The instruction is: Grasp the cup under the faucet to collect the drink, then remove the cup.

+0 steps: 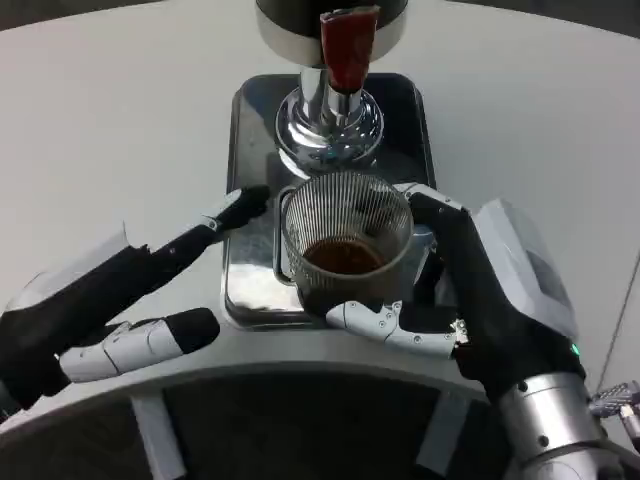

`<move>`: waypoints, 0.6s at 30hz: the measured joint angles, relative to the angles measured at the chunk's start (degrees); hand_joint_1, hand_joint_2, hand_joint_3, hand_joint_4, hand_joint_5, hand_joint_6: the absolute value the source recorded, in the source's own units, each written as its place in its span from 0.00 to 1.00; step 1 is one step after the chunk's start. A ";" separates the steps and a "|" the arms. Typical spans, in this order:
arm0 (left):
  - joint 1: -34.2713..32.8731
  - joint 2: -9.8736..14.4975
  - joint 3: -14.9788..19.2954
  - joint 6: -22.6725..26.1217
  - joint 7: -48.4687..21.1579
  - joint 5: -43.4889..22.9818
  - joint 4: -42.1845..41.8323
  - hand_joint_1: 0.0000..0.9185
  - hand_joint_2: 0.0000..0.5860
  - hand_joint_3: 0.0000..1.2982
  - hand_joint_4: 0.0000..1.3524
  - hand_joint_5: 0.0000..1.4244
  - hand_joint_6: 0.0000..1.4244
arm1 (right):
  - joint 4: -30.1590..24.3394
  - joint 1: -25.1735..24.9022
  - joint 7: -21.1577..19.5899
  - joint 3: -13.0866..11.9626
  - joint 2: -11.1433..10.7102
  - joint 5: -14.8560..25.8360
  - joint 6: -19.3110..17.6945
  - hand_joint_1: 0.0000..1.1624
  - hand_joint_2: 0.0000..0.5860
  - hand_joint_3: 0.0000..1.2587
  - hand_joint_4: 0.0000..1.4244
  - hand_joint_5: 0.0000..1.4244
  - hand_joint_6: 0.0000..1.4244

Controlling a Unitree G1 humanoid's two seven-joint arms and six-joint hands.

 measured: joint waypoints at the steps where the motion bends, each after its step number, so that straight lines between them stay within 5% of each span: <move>1: 0.31 0.00 0.00 -0.40 0.17 0.07 -0.13 0.00 0.08 0.00 0.00 0.00 0.00 | -0.35 0.19 0.27 0.01 -0.19 0.00 0.00 0.82 0.42 0.72 0.72 0.82 0.98; 18: 6.84 0.02 1.52 -4.58 7.26 6.79 -4.96 0.00 0.07 0.00 0.00 0.00 0.00 | -4.39 4.21 1.49 0.86 -1.15 0.01 -0.04 0.83 0.40 0.72 0.72 0.82 0.98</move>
